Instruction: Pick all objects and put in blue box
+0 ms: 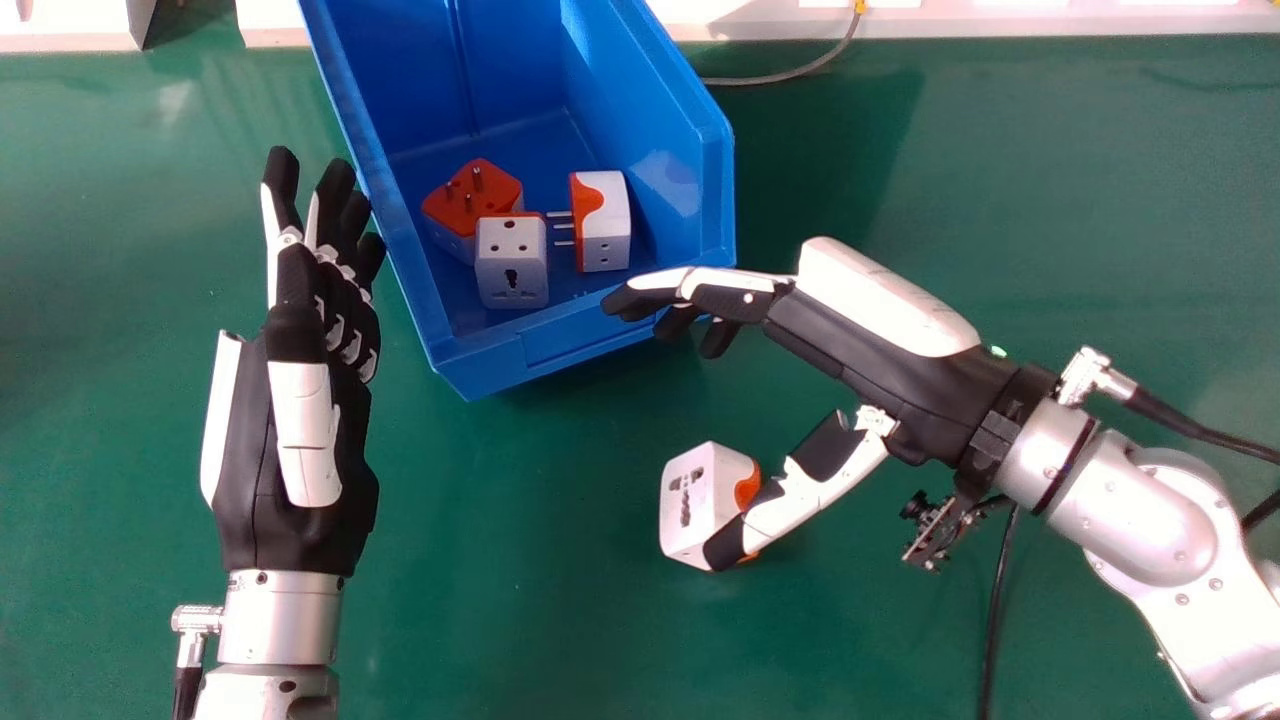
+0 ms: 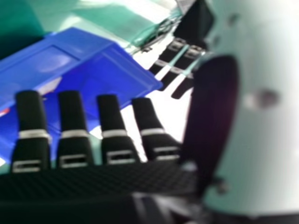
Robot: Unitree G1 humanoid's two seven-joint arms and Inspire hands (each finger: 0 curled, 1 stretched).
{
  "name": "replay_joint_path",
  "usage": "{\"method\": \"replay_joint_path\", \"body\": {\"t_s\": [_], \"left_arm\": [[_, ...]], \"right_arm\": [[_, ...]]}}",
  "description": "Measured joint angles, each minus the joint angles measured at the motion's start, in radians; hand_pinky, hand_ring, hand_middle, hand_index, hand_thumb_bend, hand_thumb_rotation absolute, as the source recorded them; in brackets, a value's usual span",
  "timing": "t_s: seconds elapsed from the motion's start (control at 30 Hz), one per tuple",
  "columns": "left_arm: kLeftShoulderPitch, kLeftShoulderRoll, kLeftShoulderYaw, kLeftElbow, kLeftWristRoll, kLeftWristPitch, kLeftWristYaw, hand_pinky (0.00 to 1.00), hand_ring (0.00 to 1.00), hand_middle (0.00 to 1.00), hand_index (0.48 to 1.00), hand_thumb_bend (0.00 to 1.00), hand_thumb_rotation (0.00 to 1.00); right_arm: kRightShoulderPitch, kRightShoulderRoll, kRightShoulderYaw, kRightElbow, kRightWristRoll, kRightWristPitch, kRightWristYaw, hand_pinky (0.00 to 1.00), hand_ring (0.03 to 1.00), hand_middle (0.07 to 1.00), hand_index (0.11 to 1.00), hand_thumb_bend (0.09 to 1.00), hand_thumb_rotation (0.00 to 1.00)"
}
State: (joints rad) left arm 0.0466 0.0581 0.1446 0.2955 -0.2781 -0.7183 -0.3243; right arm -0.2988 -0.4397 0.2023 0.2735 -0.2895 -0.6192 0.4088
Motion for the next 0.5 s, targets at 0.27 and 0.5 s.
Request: {"method": "replay_joint_path", "body": {"t_s": [0.27, 0.5], "left_arm": [[0.000, 0.000, 0.001, 0.000, -0.002, 0.000, -0.001, 1.00, 1.00, 1.00, 1.000, 0.86, 1.00], [0.000, 0.001, 0.002, -0.001, -0.004, 0.000, -0.003, 1.00, 1.00, 1.00, 1.000, 0.86, 1.00]], "right_arm": [[0.006, 0.000, 0.022, 0.003, -0.017, 0.000, 0.005, 0.66, 0.764, 0.826, 0.826, 0.982, 0.26], [0.007, 0.001, 0.050, 0.039, -0.035, 0.000, 0.008, 0.66, 0.769, 0.829, 0.829, 0.983, 0.26]]}}
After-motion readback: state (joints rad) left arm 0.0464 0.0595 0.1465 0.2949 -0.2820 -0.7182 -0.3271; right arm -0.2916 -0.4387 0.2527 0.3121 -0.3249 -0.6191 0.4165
